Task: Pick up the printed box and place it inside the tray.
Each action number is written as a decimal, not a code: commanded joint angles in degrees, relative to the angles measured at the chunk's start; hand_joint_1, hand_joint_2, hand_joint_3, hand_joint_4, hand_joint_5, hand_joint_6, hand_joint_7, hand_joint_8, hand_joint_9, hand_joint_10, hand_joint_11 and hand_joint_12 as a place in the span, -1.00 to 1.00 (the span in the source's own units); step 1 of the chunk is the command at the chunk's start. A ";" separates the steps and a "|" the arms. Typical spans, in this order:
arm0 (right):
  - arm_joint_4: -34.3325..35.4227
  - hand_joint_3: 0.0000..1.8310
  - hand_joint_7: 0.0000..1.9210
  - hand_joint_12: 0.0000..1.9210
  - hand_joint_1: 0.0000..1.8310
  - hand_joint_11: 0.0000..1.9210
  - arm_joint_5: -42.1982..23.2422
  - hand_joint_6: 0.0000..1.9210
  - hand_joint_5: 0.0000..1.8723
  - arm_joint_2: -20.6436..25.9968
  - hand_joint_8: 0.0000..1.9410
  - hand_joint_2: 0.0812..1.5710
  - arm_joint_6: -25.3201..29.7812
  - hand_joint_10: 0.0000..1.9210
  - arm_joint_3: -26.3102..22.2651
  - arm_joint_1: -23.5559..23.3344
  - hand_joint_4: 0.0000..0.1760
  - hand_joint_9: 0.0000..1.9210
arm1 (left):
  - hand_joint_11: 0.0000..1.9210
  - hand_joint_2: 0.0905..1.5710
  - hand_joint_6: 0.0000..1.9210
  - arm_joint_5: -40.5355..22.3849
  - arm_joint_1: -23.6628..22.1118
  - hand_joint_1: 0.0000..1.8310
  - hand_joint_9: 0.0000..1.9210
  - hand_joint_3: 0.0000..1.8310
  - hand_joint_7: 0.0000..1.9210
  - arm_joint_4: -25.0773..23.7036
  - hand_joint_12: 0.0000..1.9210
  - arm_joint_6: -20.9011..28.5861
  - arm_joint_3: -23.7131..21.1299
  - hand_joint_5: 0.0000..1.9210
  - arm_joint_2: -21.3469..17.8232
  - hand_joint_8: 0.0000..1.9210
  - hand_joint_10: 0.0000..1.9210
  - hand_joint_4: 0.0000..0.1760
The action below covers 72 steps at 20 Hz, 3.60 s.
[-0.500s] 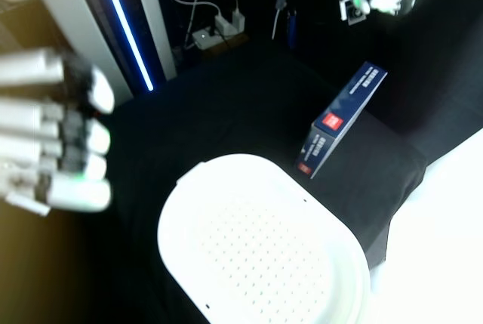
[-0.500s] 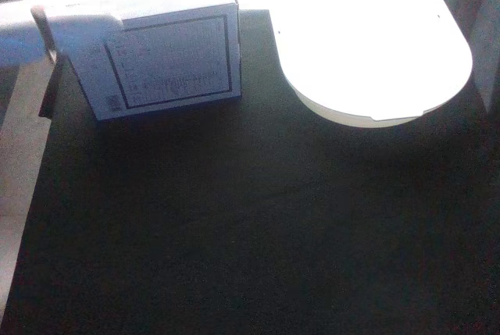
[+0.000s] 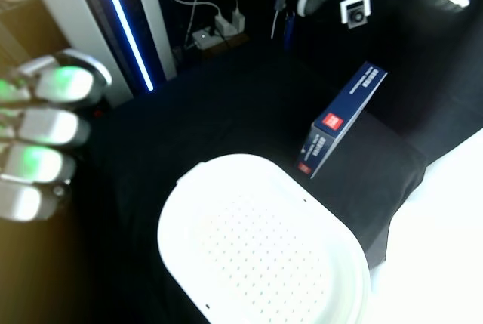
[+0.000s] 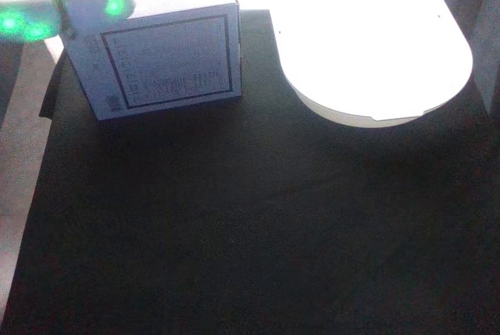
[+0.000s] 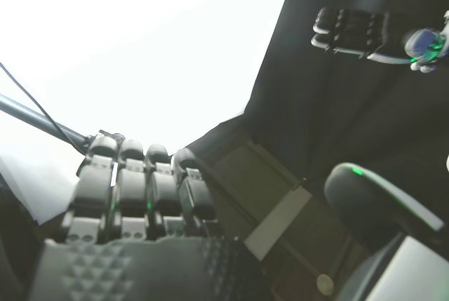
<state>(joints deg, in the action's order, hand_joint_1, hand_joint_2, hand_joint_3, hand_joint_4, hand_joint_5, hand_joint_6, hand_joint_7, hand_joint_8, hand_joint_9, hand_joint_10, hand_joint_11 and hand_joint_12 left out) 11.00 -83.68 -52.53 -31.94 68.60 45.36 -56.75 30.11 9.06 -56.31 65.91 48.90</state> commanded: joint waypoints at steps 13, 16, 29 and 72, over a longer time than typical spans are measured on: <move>1.48 0.01 -0.87 -0.86 -0.48 -1.00 -6.76 -1.00 -1.00 -1.07 -1.00 -0.60 0.30 -1.00 0.91 -0.74 -0.65 -0.96 | -1.00 -0.04 -1.00 20.86 -6.23 -0.49 -0.83 -1.00 -0.85 -4.51 -0.44 7.02 11.24 -1.00 6.34 -1.00 -1.00 -0.30; 1.50 -0.19 -0.82 -0.45 -0.46 -1.00 -6.77 -1.00 -1.00 -1.07 -1.00 -0.49 0.30 -0.98 0.92 -0.73 -0.92 -0.90 | -1.00 -0.11 -1.00 24.75 -6.20 -0.45 -0.82 -1.00 -0.84 -4.54 -0.35 7.01 13.65 -1.00 8.87 -1.00 -1.00 -0.57; 1.93 -0.97 -0.63 -0.23 -0.55 -1.00 -6.82 -0.99 -0.90 -1.36 -0.99 -0.01 0.30 -0.99 1.11 -0.73 -0.47 -0.76 | 0.20 0.35 -0.02 19.90 -2.82 0.40 0.35 -1.00 0.21 -3.52 0.28 8.94 14.75 -0.05 11.42 -0.11 -0.28 -1.00; -0.81 -1.00 0.19 0.33 0.38 0.13 5.39 -0.25 0.02 -19.87 -0.08 0.35 8.95 -0.37 12.33 -14.58 -1.00 0.37 | 0.08 0.32 -0.37 -6.68 -7.08 0.40 0.18 -1.00 0.15 -4.78 0.64 10.92 9.76 0.14 18.50 0.05 0.14 -1.00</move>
<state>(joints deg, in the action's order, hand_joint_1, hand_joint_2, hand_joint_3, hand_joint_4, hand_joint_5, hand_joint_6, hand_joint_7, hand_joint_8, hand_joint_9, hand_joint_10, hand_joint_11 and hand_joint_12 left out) 9.13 -72.51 -72.75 -22.83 80.88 31.57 -55.44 23.55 4.69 -46.04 75.70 67.40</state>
